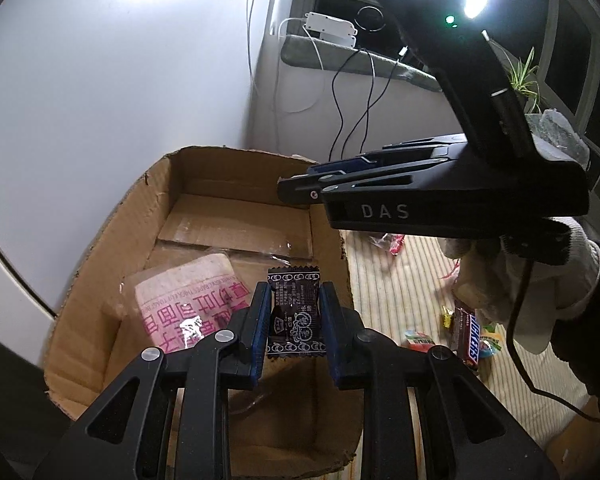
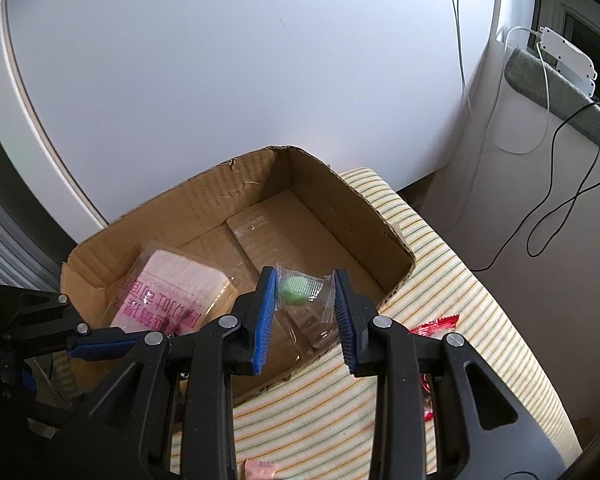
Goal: Organize snacks
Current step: 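Carry both candies into the box and open both grippers, then grasp a Snickers bar with the right gripper while the left grasps another Snickers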
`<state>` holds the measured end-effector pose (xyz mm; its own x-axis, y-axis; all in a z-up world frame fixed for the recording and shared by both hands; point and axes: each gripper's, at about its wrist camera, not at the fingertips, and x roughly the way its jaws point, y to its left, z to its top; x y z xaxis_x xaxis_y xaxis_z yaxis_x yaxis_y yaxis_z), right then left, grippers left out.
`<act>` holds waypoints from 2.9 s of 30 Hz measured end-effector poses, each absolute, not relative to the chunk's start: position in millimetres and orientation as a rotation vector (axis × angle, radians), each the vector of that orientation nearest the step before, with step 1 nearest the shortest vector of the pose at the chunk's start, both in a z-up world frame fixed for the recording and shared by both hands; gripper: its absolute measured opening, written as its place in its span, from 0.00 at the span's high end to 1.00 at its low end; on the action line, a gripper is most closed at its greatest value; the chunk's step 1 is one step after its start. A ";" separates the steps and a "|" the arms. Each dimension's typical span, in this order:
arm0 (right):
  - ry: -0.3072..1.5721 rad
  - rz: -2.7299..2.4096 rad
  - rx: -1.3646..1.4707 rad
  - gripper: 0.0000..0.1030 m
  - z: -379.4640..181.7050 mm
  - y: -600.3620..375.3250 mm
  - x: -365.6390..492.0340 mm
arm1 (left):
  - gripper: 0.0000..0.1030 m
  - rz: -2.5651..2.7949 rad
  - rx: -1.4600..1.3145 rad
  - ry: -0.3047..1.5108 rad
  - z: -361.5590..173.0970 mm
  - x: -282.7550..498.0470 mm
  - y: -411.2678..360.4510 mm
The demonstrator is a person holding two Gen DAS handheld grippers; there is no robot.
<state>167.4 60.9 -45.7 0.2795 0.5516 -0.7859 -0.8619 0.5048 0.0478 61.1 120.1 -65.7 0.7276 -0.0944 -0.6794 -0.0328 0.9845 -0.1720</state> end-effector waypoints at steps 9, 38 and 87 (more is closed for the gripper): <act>0.838 0.997 -0.442 0.69 -48.2 65.9 167.3 | 0.77 -0.029 -0.172 0.753 -66.2 61.2 120.6; 0.754 0.835 -0.402 0.11 -10.1 -38.1 138.7 | 0.61 -0.113 -0.152 0.717 -49.4 37.0 72.5; 0.982 0.636 -0.384 0.53 -106.2 -203.0 187.2 | 0.72 -0.297 -0.091 0.953 -113.3 82.0 -33.6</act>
